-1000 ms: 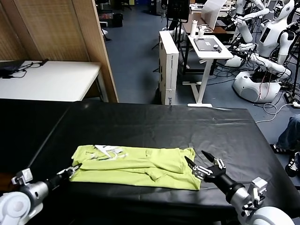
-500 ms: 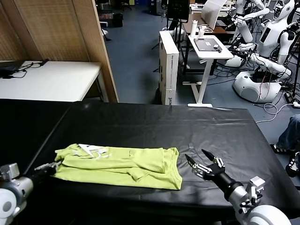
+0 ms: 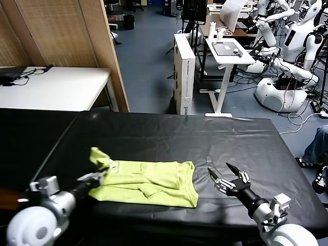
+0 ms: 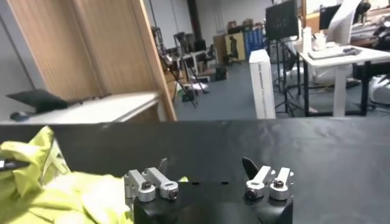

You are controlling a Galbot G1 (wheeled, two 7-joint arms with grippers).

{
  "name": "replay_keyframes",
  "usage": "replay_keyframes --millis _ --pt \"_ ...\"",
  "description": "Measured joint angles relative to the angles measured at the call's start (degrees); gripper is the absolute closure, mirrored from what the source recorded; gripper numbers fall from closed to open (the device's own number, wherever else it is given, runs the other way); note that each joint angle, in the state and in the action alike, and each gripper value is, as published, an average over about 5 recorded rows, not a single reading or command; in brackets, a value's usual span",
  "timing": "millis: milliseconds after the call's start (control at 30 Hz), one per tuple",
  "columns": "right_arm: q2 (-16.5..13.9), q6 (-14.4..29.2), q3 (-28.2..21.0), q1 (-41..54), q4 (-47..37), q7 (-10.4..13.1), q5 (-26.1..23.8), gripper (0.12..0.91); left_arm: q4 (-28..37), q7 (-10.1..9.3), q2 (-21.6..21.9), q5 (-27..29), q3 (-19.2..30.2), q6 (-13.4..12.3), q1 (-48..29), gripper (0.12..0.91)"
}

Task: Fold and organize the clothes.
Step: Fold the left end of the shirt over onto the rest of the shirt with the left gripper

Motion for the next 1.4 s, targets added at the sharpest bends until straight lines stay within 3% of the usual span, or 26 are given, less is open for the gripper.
replay_keyframes --millis 233,667,1133,1400 --pt "0.5 0.3 0.1 -1.0 0.1 -0.1 -1.2 0.118 0.6 -1.89 -2.0 -0.2 7.9 0.0 -3.0 0.866" --pt "1.7 0.9 0.9 -3.4 0.1 -0.2 -3.8 0.118 2.9 -1.86 -6.2 -0.4 15.5 0.0 -8.7 0.866" --pt "2.3 0.9 0.9 -4.0 0.2 -0.1 -4.3 0.118 6.5 -1.98 -11.4 1.8 19.4 0.0 -11.4 0.866" --pt "2.1 0.9 0.7 -3.7 -0.1 -0.1 -4.3 0.118 7.3 -1.69 -11.9 2.9 19.5 0.0 -10.5 0.866"
